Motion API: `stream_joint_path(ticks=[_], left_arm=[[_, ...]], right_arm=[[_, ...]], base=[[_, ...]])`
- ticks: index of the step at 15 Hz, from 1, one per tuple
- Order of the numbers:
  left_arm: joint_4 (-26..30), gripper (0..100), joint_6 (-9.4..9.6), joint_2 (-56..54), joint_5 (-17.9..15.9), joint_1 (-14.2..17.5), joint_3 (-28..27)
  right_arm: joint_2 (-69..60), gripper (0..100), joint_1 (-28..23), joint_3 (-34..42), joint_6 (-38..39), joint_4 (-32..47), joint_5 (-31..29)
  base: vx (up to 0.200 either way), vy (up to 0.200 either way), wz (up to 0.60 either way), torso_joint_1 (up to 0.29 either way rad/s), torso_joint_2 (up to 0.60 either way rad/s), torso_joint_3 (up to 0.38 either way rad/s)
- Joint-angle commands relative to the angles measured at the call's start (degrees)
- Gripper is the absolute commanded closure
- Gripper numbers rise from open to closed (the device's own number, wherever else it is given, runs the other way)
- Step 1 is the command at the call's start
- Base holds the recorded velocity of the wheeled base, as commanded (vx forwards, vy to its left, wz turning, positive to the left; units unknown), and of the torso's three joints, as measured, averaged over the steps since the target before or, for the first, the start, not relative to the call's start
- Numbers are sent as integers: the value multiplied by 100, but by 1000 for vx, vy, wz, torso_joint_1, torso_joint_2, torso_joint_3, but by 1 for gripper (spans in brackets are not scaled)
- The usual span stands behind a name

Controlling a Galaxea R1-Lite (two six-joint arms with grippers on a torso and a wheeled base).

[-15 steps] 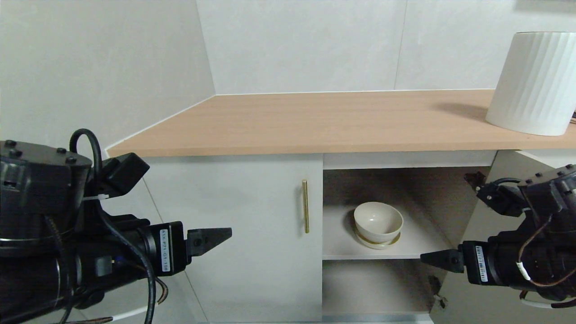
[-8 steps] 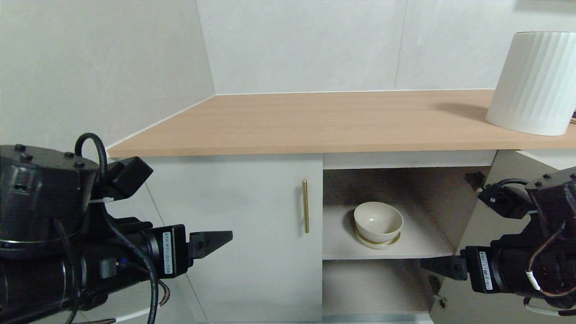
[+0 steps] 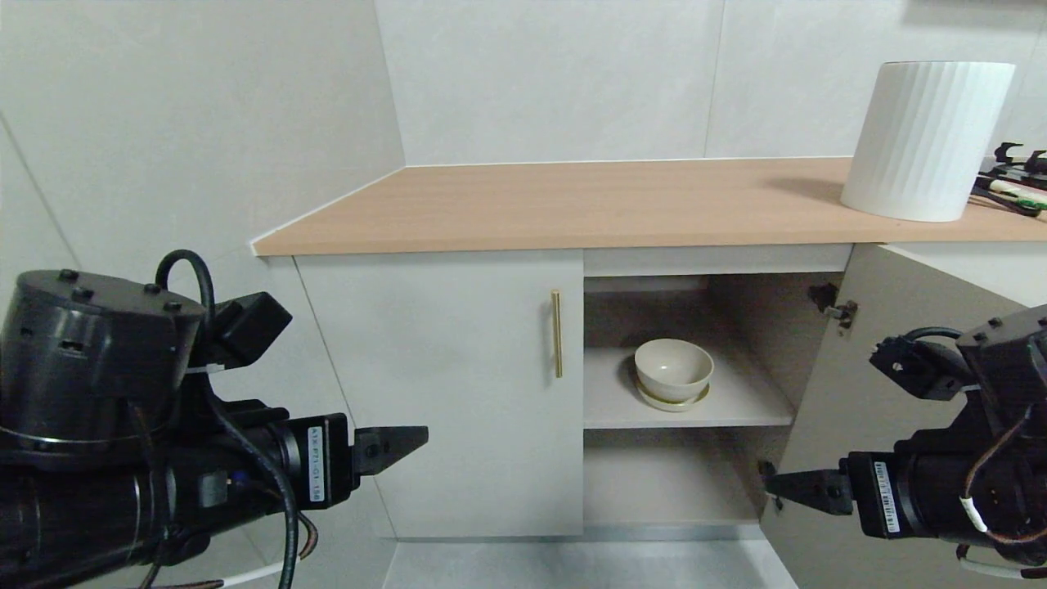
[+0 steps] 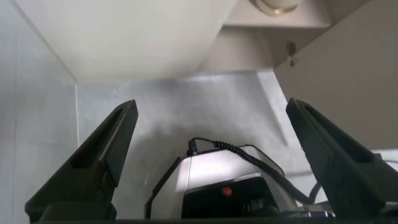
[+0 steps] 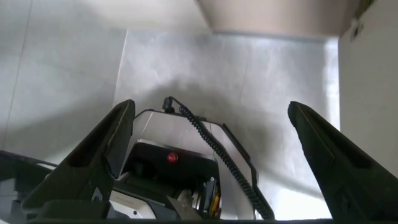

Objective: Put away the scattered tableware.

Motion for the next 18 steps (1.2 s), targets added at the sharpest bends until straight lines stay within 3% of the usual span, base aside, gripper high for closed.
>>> stream_joint_path(ticks=[1, 7, 18], left_arm=[[2, 0, -5, 26, 1, 1, 5], [2, 0, 4, 26, 1, 1, 5], [-7, 0, 4, 0, 1, 1, 22]], right_arm=[[21, 0, 8, 7, -6, -1, 0], [21, 0, 8, 16, -6, 8, 0], [-76, 0, 8, 7, -6, 104, -9]], base=[[-200, 0, 0, -2, 2, 7], [-200, 0, 0, 0, 2, 4], [0, 0, 0, 0, 0, 0]])
